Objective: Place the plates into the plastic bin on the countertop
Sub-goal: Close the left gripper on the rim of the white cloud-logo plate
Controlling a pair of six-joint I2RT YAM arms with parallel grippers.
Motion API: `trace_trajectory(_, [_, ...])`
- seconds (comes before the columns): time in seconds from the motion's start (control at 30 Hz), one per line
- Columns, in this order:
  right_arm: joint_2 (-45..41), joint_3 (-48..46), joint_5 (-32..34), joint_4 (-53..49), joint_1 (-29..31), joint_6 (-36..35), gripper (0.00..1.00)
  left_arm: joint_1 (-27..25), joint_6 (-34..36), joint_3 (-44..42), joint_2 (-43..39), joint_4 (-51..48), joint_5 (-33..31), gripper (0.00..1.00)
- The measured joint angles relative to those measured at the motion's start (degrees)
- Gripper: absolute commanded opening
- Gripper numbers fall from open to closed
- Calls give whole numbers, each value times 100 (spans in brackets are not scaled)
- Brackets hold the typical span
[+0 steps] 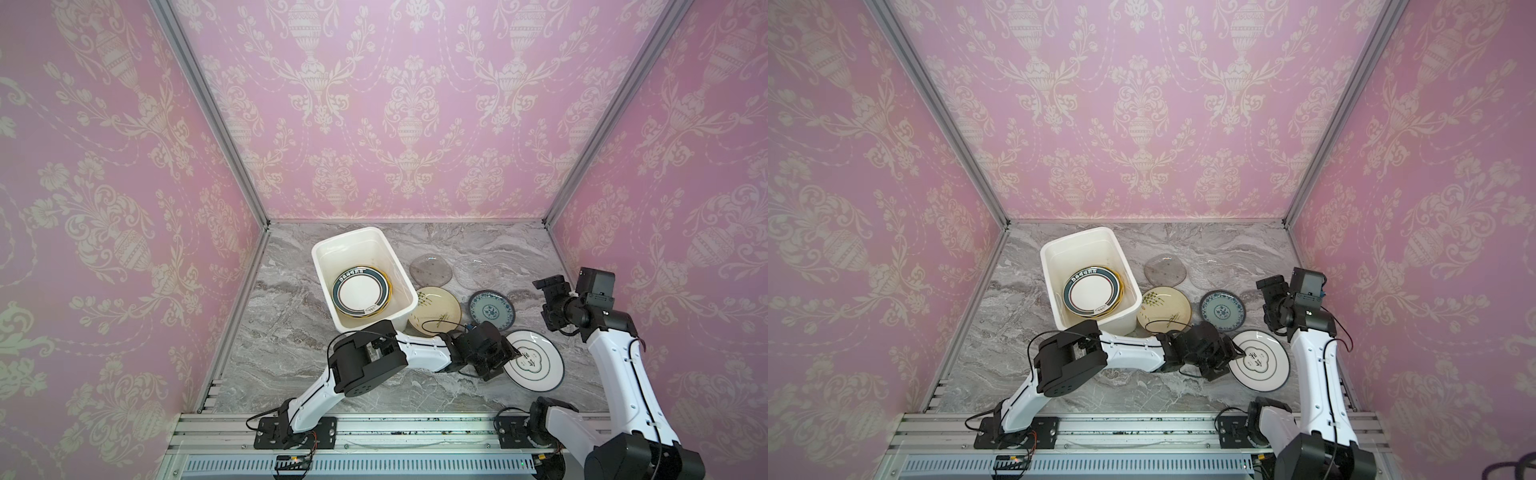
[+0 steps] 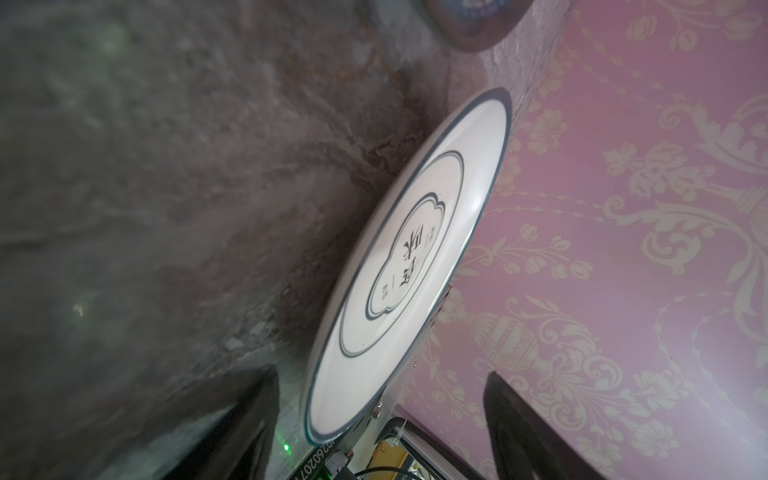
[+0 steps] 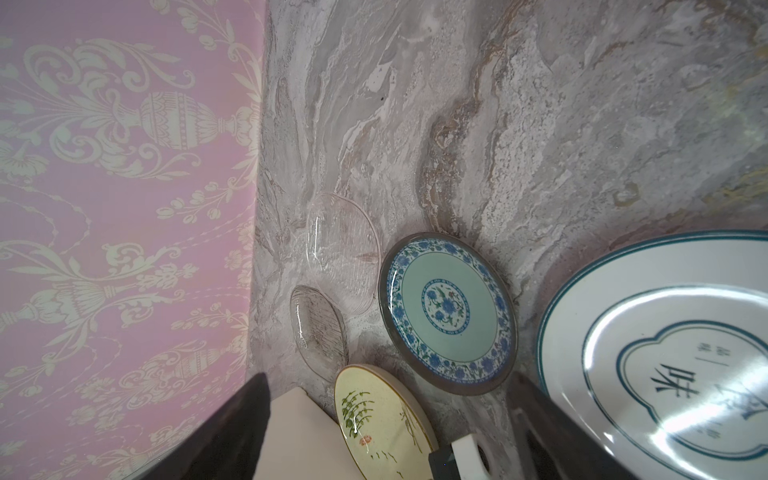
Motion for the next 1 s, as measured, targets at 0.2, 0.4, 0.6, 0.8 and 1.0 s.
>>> trace_trajectory(0.2, [11, -74, -28, 35, 0, 22, 89, 0, -120, 0, 114, 131, 0, 57])
trace_trajectory(0.4, [11, -199, -31, 35, 0, 83, 89, 4, -243, -17, 214, 197, 0, 32])
trace_trajectory(0.6, [4, -271, -68, 42, 0, 127, 89, 4, -286, -59, 260, 236, 0, 17])
trace_trajectory(0.8, [-33, -361, -68, -24, 0, 144, 89, 4, -282, -61, 269, 262, 2, 10])
trace_trajectory(1.0, [-166, -334, 44, -730, 0, 98, 90, 9, -271, -61, 267, 455, 22, 0])
